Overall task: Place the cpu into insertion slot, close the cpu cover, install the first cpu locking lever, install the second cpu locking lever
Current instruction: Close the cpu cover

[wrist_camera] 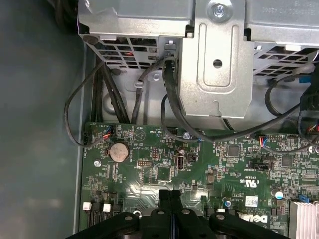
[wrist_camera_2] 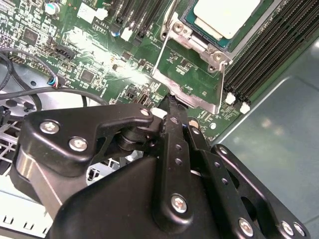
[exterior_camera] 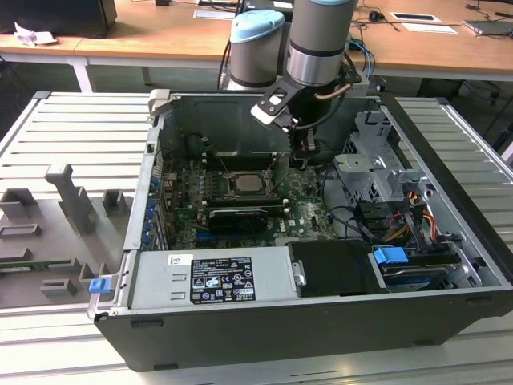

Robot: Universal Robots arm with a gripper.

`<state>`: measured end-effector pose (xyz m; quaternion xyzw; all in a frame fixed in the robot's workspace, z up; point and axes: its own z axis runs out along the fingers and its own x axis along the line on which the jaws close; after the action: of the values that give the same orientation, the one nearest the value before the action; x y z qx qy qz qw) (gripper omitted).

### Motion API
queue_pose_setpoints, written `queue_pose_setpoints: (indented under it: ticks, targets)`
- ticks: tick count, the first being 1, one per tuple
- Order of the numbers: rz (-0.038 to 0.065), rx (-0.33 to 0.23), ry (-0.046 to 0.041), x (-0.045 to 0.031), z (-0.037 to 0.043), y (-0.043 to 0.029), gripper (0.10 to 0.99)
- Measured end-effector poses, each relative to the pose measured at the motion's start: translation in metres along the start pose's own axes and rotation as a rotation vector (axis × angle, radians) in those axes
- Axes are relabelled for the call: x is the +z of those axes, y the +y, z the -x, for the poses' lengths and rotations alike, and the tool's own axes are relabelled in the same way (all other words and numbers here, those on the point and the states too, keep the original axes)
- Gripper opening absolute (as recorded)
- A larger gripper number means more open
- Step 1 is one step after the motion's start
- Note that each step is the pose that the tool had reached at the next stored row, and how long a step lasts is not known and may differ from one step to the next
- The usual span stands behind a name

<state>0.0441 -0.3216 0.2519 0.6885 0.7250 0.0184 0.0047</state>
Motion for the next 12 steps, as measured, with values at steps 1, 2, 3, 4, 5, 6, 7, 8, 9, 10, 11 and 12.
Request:
queue_pose_setpoints:
  ticks: [1,2,3,4,5,6,7,8,9,10,11,12]
  targets:
    - [0.0,0.0,0.0,0.0,0.0,-0.0004,0.106]
    - [0.0,0.0,0.0,0.0,-0.0001,-0.0011,0.106]
    - [0.0,0.0,0.0,0.0,-0.0001,-0.0016,0.106]
    - [0.0,0.0,0.0,0.0,-0.0001,-0.0022,0.106]
    - [0.0,0.0,0.0,0.0,-0.0001,-0.0026,0.106]
    - [0.0,0.0,0.0,0.0,-0.0002,-0.0029,0.106]
    - [0.0,0.0,0.0,0.0001,-0.0002,-0.0035,0.106]
    - [0.0,0.0,0.0,0.0001,-0.0002,-0.0039,0.106]
    - [0.0,0.0,0.0,0.0001,-0.0002,-0.0042,0.106]
    - [0.0,0.0,0.0,0.0001,-0.0002,-0.0047,0.106]
    - [0.0,0.0,0.0,0.0001,-0.0003,-0.005,0.106]
    - [0.0,0.0,0.0,0.0001,-0.0003,-0.0053,0.106]
